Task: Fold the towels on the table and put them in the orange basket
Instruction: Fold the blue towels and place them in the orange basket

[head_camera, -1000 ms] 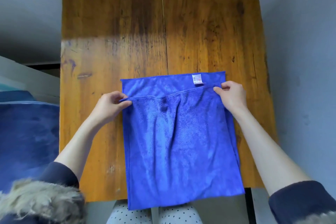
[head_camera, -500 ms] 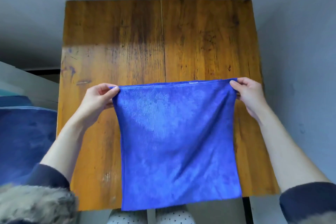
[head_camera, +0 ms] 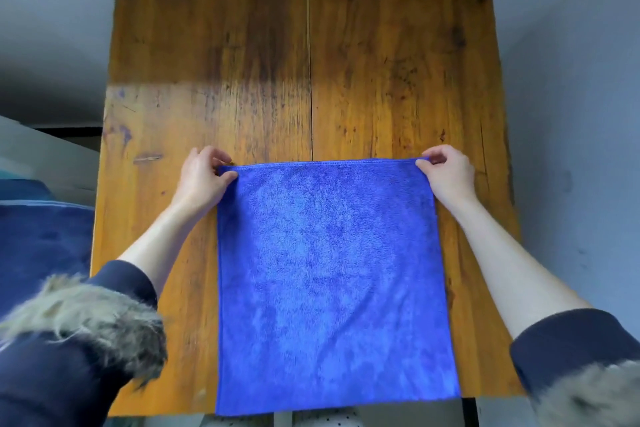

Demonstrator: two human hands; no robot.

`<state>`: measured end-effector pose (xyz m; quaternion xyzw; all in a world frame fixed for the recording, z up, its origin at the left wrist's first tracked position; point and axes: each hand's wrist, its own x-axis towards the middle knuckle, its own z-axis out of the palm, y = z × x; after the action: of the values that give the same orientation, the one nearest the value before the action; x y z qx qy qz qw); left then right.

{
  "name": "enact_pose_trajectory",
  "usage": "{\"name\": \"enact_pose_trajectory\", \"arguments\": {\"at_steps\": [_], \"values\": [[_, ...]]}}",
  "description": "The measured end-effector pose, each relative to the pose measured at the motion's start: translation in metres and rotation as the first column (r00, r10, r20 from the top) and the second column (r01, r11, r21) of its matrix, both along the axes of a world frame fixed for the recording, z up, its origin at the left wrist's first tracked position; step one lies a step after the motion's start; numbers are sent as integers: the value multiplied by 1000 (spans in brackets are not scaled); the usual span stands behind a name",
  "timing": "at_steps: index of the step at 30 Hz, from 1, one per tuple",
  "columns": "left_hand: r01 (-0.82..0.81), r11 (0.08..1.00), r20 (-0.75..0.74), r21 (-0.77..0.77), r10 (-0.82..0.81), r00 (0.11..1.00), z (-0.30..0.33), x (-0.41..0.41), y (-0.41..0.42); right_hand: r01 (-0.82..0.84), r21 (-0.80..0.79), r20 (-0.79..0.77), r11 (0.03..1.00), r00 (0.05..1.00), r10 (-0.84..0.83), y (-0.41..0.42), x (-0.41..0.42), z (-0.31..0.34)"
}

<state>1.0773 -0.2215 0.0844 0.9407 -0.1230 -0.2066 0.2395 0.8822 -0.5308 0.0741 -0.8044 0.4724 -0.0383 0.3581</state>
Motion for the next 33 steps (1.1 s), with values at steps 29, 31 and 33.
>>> {"name": "enact_pose_trajectory", "arguments": {"at_steps": [29,31,33], "values": [[-119,857,-635,-502,-271,724,135,-6,100,-144,480,119,865,988,98,43,-68,176],[-156,794,-587,-587,-286,757,152,-6,111,-161,500,204,851,977,65,53,-69,196],[-158,741,-533,-653,-302,790,168,-7,120,-176,505,285,845,958,29,64,-68,213]]}}
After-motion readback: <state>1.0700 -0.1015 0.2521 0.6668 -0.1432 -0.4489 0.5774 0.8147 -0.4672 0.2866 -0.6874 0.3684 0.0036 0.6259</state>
